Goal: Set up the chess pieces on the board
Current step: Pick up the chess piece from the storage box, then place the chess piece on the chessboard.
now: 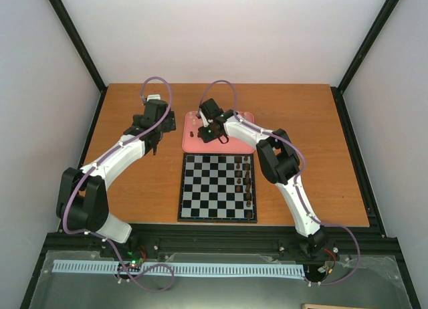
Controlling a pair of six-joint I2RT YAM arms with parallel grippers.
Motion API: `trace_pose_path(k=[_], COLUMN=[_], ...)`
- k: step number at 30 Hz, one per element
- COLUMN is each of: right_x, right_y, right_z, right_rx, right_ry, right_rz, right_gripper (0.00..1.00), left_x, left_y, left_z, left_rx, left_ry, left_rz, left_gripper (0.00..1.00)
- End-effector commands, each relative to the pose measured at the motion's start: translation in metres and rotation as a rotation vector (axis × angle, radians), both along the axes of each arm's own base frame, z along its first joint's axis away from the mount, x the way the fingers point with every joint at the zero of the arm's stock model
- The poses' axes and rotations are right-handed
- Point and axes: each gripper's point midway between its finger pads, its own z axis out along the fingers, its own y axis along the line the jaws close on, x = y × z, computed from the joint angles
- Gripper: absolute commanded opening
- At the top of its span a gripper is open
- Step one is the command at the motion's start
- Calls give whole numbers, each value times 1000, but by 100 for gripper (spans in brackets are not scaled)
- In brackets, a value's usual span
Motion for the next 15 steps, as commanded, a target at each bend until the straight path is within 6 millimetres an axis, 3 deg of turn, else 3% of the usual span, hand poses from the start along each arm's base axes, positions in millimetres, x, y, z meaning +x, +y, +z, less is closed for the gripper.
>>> trace_pose_path(k=[1,9,12,15], right_x=[8,-3,-21,-52], right_y=[2,0,-6,-13], right_z=[8,47,73,87], right_rx=[18,69,78,63], right_ry=[-15,-48,-75,-86], right_rz=[-1,2,-9,-8], right_gripper=[12,11,11,11], left_x=[8,8,8,8], left_y=[0,1,1,1], left_z=[14,14,13,13], left_rx=[0,5,9,8], left_ry=[-36,-36,-33,-32], left_rz=[10,12,13,12], left_gripper=[100,100,100,100])
